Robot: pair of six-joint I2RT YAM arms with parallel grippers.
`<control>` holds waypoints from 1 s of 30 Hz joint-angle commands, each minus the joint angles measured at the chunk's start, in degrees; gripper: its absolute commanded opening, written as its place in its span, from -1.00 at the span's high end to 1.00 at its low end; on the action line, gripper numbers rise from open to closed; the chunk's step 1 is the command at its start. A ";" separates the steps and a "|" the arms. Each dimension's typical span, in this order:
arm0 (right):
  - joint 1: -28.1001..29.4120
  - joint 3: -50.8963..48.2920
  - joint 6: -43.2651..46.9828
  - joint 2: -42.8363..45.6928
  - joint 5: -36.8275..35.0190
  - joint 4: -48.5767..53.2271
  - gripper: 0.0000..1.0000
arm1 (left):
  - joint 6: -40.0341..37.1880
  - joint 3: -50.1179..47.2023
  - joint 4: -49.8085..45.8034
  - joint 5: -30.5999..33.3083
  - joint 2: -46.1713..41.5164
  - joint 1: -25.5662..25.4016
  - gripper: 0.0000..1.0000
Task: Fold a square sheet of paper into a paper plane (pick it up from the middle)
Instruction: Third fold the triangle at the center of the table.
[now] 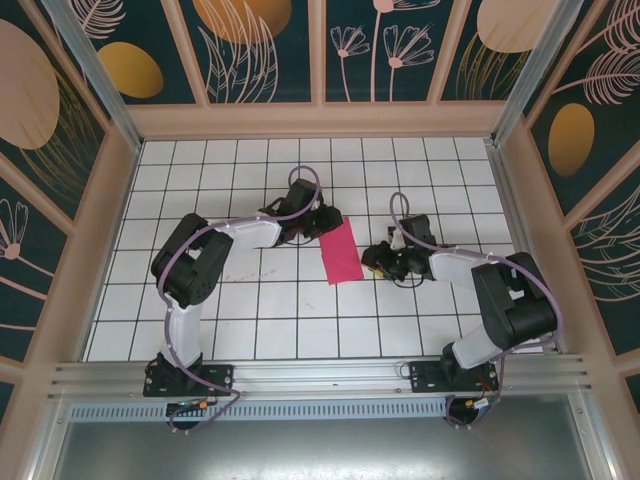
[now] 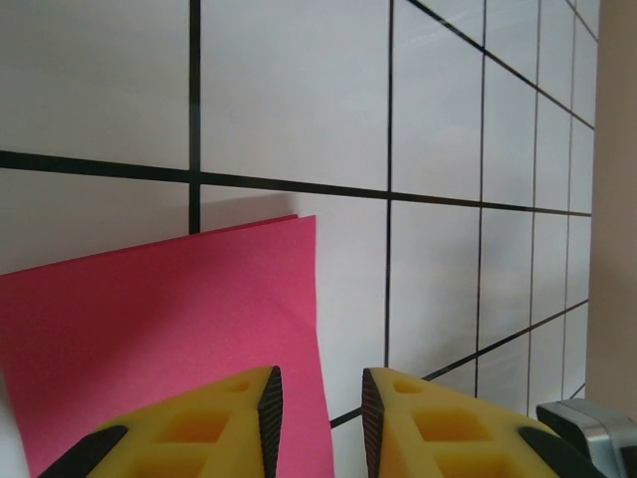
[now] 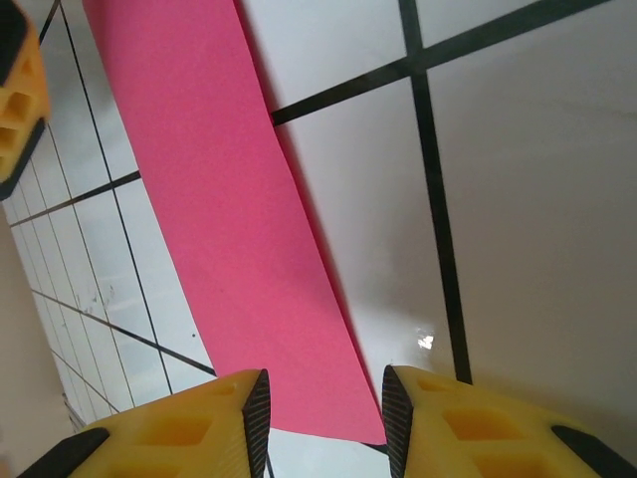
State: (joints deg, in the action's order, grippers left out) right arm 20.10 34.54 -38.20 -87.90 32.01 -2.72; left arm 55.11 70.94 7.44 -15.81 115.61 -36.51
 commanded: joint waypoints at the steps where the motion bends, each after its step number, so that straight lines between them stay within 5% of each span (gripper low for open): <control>1: 0.58 2.10 1.72 -1.44 0.80 0.36 0.25 | -0.63 0.08 -1.28 0.95 2.73 -0.23 0.39; 30: 1.53 5.35 2.15 -8.72 8.51 -6.01 0.26 | -3.02 -2.47 -0.75 -0.69 3.66 -0.24 0.39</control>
State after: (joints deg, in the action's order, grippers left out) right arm 21.85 37.60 -36.49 -94.61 38.06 -6.96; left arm 54.15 69.47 7.27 -15.86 118.78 -36.51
